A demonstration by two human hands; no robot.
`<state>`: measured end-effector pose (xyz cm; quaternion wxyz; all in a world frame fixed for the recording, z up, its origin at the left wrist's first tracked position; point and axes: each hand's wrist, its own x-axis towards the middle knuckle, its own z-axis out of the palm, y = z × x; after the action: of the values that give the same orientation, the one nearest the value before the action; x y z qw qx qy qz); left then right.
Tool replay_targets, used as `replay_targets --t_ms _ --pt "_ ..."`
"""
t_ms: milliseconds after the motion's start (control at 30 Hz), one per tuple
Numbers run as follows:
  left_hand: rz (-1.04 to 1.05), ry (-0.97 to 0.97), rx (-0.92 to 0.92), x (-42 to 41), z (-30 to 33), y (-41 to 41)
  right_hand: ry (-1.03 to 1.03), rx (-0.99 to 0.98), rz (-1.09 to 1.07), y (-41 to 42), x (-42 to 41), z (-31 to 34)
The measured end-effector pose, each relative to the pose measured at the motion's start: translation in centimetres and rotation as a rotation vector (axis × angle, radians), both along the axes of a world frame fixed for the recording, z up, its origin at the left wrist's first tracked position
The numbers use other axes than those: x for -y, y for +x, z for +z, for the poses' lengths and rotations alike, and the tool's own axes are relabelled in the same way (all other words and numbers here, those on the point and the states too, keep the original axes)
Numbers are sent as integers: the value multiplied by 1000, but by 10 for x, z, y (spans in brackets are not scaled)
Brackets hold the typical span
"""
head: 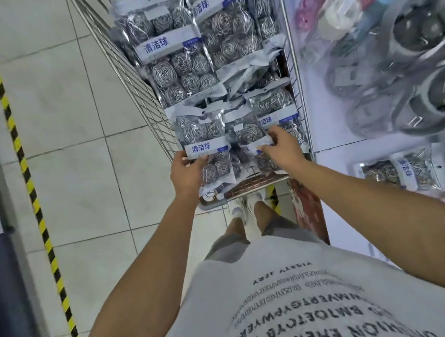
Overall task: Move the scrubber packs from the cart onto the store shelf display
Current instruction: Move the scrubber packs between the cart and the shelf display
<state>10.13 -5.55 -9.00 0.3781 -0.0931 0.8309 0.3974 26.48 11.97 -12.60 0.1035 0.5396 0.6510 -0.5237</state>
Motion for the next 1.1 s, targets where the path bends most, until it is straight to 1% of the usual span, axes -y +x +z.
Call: replay_targets --t_ms 133,333,367,467,500,600,733,867,900,967,1000,1067,1100 --pt "-4 92 38 11 25 -7 -38 -127 -142 11 -1 30" --pt "-22 253 170 21 56 -2 -115 -322 -504 44 7 75" --pt "-22 281 204 22 60 0 -123 -351 -575 51 13 83" --pt "11 338 387 25 72 9 -124 -451 -732 75 39 103" --pt "-12 356 405 27 75 13 -101 -468 -766 85 50 105" --pt "-195 373 391 33 82 27 -22 -488 -889 116 89 114" --pt "-380 333 401 44 86 51 -28 -547 -1103 162 152 126" --pt "-597 350 420 48 64 80 -5 -606 -1317 210 211 137" --pt "-648 345 427 49 67 92 -6 -612 -1366 222 225 139" --pt "-731 337 432 47 41 109 17 -589 -1444 247 250 142" --pt "-775 324 430 48 37 121 26 -584 -1483 261 261 140" --pt "-868 317 408 49 33 148 25 -573 -1557 289 284 138" --pt "-922 326 403 53 54 167 17 -575 -1589 303 297 136"
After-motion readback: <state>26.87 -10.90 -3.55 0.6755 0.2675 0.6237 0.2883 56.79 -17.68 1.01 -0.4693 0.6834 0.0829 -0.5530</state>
